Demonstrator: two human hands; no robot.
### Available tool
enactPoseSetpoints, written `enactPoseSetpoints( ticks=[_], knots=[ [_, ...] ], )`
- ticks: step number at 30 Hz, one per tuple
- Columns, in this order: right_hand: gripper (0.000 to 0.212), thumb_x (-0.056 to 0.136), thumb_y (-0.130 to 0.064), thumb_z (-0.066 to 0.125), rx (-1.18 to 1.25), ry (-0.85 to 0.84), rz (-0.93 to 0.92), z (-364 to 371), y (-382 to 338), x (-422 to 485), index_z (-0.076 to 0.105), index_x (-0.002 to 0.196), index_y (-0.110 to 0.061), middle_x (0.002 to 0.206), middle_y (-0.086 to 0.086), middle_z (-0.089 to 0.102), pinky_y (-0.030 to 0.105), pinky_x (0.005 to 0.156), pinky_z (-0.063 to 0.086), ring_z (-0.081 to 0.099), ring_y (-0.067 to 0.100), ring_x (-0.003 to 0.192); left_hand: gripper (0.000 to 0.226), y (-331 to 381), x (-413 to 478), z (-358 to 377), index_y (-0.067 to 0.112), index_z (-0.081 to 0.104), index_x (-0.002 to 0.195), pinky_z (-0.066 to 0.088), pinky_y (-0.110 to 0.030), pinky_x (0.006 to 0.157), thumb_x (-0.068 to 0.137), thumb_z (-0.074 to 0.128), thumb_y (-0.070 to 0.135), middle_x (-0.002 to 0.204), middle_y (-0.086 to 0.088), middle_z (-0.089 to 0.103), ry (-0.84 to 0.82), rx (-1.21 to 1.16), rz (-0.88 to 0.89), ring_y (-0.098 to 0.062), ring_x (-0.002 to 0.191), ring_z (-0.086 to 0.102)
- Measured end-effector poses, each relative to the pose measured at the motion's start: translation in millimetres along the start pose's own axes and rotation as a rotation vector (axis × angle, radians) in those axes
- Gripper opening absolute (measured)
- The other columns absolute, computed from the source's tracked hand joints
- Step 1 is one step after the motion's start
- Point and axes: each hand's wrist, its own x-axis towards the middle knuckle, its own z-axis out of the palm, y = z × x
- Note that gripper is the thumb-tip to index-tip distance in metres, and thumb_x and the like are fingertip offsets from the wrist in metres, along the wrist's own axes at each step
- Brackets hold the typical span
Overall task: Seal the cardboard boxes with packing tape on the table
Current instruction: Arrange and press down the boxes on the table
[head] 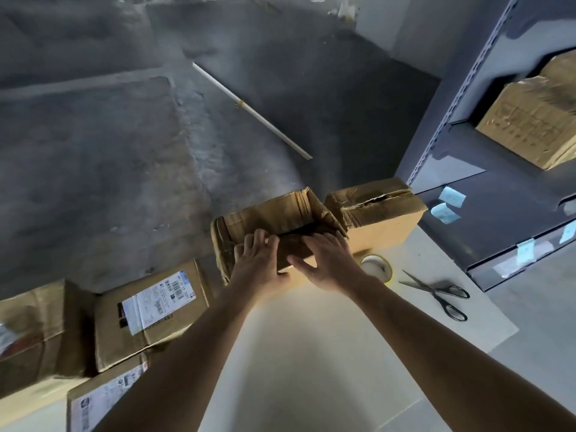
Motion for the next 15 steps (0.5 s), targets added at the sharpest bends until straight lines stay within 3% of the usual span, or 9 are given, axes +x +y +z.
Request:
enactPoseSetpoints(
  ticks=[3,5,8,10,15],
  knots=[
    [0.091,0.077,-0.087,0.040,-0.108,-0.109,-0.072,-0.6,5.5,5.6,0.039,0.145,-0.025,0.146,-0.001,0.047,0.047,0.120,0.017,0.035,0.025,0.138,0.073,-0.3,-8.7,2.5,0.020,0.037,0.138,0.029,-0.045,0.108,0.082,0.061,0.060,0.134,-0.006,0.028,0.010,0.000,0.026,-0.025,0.127,0.029],
    [0.095,0.074,-0.086,0.049,-0.130,-0.144,-0.109,-1.9,9.5,6.9,0.035,0.148,-0.027,0.151,-0.001,0.043,0.047,0.119,0.020,0.033,0.025,0.140,0.076,-0.4,-12.4,2.9,0.021,0.039,0.136,0.029,-0.044,0.106,0.080,0.060,0.067,0.132,-0.005,0.030,0.028,0.001,0.043,-0.025,0.126,0.030],
    [0.081,0.085,-0.061,0.063,-0.177,-0.165,-0.147,-4.3,12.0,5.0,0.030,0.151,-0.028,0.151,-0.002,0.044,0.046,0.119,0.018,0.034,0.025,0.142,0.072,-1.0,-15.9,1.7,0.022,0.038,0.138,0.028,-0.043,0.109,0.083,0.061,0.060,0.135,-0.004,0.028,0.015,0.009,0.059,-0.025,0.128,0.029],
    [0.068,0.091,-0.048,0.063,-0.177,-0.139,-0.141,-3.9,10.7,1.6,0.033,0.149,-0.029,0.144,-0.003,0.052,0.043,0.118,0.020,0.042,0.023,0.137,0.071,-3.1,-16.8,0.9,0.024,0.035,0.142,0.026,-0.044,0.112,0.084,0.062,0.055,0.138,-0.004,0.026,-0.004,0.018,0.068,-0.025,0.131,0.026],
    [0.052,0.092,-0.045,0.064,-0.141,-0.154,-0.136,-2.4,2.5,-10.1,0.045,0.137,-0.027,0.127,-0.003,0.064,0.038,0.109,0.031,0.053,0.022,0.123,0.071,-12.4,-20.9,-1.7,0.026,0.036,0.143,0.023,-0.042,0.112,0.084,0.064,0.052,0.139,-0.002,0.027,-0.059,-0.015,0.104,-0.023,0.132,0.025]
  ],
)
